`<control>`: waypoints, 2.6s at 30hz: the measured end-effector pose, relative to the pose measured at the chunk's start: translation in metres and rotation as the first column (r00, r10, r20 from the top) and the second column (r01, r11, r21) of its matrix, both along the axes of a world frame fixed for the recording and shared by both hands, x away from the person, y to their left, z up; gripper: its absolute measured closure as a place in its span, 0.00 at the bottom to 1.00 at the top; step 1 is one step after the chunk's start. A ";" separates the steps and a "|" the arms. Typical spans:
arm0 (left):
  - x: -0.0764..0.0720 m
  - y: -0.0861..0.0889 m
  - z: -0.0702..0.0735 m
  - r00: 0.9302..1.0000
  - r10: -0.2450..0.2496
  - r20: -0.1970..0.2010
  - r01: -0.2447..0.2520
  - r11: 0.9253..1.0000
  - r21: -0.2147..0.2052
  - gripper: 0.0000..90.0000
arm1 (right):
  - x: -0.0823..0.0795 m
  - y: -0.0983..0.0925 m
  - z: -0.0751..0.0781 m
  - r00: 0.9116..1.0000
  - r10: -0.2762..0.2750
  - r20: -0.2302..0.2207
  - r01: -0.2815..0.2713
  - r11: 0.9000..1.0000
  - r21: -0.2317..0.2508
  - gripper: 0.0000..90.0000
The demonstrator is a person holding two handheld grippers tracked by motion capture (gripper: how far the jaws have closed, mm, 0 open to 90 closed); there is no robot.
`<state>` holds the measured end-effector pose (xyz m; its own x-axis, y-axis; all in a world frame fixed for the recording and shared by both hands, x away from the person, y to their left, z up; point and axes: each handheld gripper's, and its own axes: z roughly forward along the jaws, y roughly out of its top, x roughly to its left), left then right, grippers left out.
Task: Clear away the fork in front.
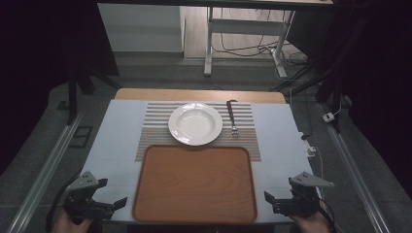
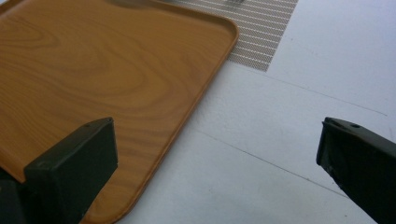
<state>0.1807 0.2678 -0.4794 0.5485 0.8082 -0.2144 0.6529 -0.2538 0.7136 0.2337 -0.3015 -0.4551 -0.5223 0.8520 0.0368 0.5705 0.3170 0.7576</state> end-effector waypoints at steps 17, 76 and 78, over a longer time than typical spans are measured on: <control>0.001 -0.001 0.000 1.000 -0.018 -0.007 0.018 1.000 0.002 0.00 | 0.002 0.004 -0.002 0.999 0.029 -0.029 -0.030 0.999 -0.034 0.00; 0.003 0.002 -0.001 1.000 -0.015 -0.023 0.014 1.000 -0.021 0.01 | 0.032 0.040 0.003 0.985 0.172 0.033 -0.172 0.985 -0.010 0.00; 0.003 0.002 -0.001 1.000 -0.015 -0.025 0.015 1.000 -0.022 0.01 | 0.034 0.040 0.002 0.984 0.174 0.034 -0.173 0.985 -0.018 0.00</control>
<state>0.1840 0.2694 -0.4806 0.5550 0.7948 -0.2456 0.6667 -0.2483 0.7028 0.2673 -0.2613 -0.4530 -0.6628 0.7488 0.0037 0.4791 0.4202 0.7706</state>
